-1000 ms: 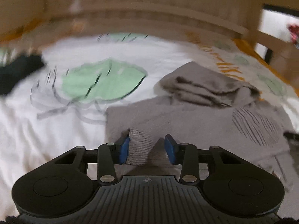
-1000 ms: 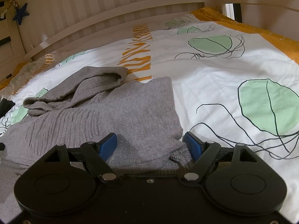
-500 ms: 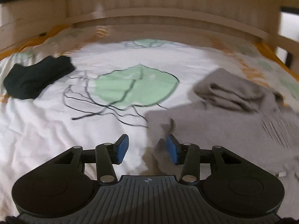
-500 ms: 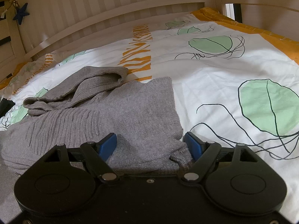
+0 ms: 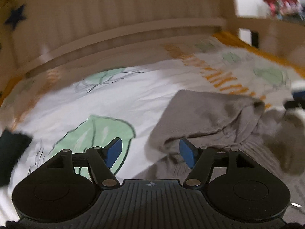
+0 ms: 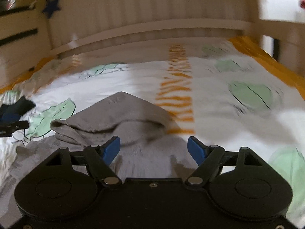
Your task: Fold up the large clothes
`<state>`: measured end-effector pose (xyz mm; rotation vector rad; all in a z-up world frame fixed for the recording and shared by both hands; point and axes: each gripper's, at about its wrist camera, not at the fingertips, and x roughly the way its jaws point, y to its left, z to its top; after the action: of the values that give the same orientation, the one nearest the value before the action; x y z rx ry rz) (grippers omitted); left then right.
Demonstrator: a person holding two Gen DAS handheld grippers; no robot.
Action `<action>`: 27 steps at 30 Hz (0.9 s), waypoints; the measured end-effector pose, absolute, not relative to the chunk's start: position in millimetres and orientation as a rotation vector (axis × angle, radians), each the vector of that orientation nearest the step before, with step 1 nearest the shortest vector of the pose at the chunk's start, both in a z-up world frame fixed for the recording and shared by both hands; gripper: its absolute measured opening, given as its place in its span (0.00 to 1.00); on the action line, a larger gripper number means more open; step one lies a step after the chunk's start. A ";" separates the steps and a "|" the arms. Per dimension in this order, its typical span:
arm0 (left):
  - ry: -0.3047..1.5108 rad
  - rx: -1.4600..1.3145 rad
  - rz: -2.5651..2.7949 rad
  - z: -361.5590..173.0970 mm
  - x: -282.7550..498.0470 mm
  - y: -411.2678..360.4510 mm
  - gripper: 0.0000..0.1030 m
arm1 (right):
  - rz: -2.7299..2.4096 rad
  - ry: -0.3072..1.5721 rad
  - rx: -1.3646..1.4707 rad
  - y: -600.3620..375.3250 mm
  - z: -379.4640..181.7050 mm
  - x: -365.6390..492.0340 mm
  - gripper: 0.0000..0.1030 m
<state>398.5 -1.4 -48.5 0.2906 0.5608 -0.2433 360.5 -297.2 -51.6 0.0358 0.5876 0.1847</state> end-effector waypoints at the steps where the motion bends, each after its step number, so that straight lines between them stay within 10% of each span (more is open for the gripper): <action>1: 0.565 0.319 -0.253 -52.9 403.6 -7.1 0.63 | 0.194 0.589 -0.003 -292.8 -53.3 371.4 0.72; 20: 0.620 0.334 -0.260 -86.6 467.9 -20.6 0.60 | 0.178 0.692 -0.155 -287.2 -90.7 453.0 0.61; 22: 0.597 0.227 -0.234 -78.7 474.0 -8.7 0.49 | 0.184 0.689 -0.132 -286.0 -87.6 459.9 0.43; 23: 0.582 0.163 -0.217 -73.6 476.0 -1.0 0.46 | 0.192 0.686 -0.123 -284.7 -84.1 463.1 0.15; 27: 0.505 0.010 -0.186 -63.0 469.5 25.2 0.46 | 0.209 0.570 -0.077 -284.1 -58.6 457.0 0.10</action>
<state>469.4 25.2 -63.0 0.0101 0.5053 -0.1863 457.0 -284.1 -58.6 -0.0765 0.5701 0.2088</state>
